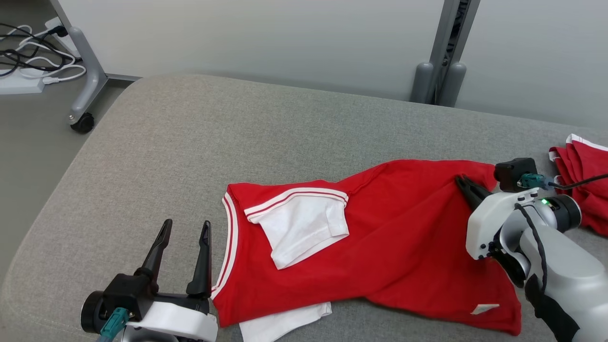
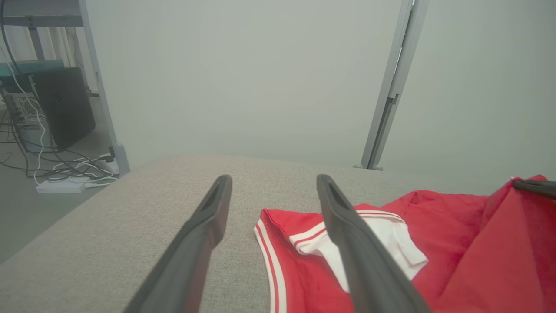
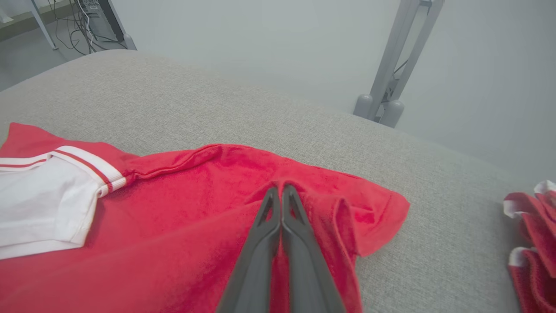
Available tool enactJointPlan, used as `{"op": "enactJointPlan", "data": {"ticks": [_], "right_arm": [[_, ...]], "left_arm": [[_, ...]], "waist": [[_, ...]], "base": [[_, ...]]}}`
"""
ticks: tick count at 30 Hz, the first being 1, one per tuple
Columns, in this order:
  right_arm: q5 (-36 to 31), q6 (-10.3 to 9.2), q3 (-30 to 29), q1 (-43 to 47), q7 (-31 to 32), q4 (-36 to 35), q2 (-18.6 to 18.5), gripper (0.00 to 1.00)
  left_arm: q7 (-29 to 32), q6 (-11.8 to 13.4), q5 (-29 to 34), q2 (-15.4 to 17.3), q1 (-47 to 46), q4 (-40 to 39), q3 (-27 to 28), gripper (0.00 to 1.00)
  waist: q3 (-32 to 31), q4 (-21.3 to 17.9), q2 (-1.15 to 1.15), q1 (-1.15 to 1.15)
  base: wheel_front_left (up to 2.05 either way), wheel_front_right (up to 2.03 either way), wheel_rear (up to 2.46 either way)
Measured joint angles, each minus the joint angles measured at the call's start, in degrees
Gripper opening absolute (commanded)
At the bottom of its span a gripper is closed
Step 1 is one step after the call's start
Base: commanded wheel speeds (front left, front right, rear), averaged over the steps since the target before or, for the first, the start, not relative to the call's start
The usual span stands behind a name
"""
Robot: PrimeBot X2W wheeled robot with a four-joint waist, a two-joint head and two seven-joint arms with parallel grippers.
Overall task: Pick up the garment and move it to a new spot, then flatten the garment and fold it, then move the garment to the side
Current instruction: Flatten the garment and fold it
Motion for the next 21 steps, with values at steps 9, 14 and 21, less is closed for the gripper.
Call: {"op": "enactJointPlan", "data": {"ticks": [9,14,21], "right_arm": [[-2.27,0.0,0.12,-1.8,-5.39,6.22,1.64,0.86],[0.1,0.0,1.3,-0.86,-5.46,5.24,1.9,1.0],[1.63,0.0,0.48,1.26,-5.66,-2.61,-2.27,1.0]], "left_arm": [[0.0,0.07,-0.03,0.01,-0.13,-0.08,0.4,1.0],[0.0,0.07,0.01,0.0,-0.1,-0.08,0.8,1.0],[0.0,0.07,0.19,0.01,0.17,-0.38,1.83,1.0]], "waist": [[0.0,-0.72,0.0,0.0],[-0.16,-2.29,0.0,0.0],[-0.85,-4.66,0.0,0.0]], "base": [[0.0,0.0,0.0],[0.0,0.0,0.0],[0.0,0.0,0.0]]}}
